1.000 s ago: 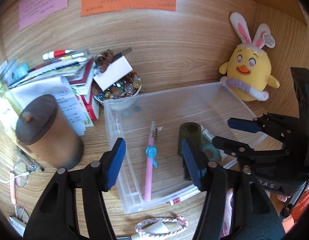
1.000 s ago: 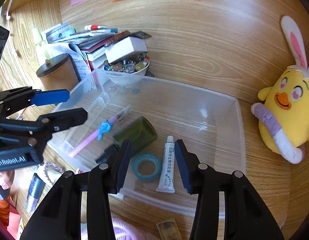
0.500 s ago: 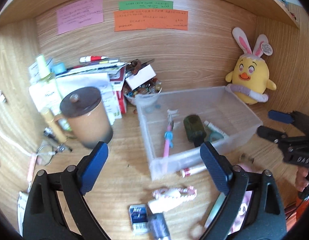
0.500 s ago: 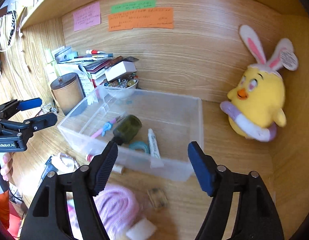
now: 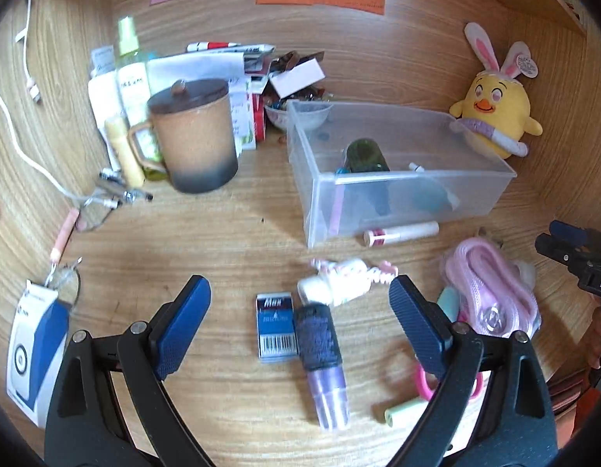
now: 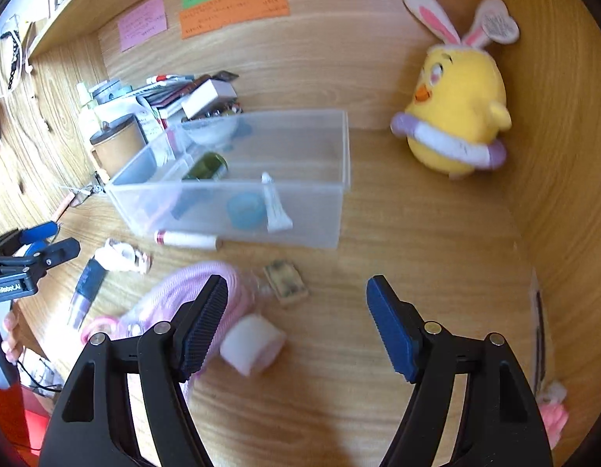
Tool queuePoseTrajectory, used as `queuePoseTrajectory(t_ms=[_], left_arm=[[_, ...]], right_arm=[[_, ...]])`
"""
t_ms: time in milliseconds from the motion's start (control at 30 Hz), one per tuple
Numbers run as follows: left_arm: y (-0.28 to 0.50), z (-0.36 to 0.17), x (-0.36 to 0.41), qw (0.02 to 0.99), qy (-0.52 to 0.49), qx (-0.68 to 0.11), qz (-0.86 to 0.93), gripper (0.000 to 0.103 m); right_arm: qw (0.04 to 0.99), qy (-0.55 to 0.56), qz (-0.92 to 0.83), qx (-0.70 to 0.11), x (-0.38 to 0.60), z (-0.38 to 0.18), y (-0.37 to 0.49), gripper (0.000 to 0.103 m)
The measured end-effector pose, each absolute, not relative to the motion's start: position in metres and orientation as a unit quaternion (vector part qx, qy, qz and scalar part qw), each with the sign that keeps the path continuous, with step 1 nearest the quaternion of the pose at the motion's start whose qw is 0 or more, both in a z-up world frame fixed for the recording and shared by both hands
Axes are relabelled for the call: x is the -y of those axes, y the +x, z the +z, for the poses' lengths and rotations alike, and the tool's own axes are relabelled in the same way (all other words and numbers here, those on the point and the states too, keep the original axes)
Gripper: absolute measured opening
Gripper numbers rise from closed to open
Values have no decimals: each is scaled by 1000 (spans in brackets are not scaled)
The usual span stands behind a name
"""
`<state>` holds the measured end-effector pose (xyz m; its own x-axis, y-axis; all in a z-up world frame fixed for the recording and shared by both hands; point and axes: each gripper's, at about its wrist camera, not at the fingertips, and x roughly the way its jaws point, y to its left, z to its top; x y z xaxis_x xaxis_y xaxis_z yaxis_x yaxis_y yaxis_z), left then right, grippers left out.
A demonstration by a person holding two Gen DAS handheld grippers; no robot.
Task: Organize objects
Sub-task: 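Grasp the purple spray bottle with the left tool while the right tool grasps the white tape roll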
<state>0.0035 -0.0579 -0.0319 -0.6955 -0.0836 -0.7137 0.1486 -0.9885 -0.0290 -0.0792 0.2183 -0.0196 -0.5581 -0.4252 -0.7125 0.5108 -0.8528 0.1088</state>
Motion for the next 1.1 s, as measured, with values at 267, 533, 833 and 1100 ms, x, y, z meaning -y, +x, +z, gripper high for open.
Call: queuePoseTrajectory(t_ms=[267,533,833,1100], left_arm=[[21,-50,57,52,405,-73,-910,65],[26,-60,42,39,415,-59,-907,51],[13,-70,42,52,423,-55,-903,41],[12,-71,35,55,418,-36,-906,25]], right_arm=[[259,422,-868,-31,-231,-44,-69,71],[279,421,-862,-36,-218,-44,-63,71],[284,428,-857,-42,-210,-53,-70,54],[279,423,-861,-41,-213,-54,-71,23]])
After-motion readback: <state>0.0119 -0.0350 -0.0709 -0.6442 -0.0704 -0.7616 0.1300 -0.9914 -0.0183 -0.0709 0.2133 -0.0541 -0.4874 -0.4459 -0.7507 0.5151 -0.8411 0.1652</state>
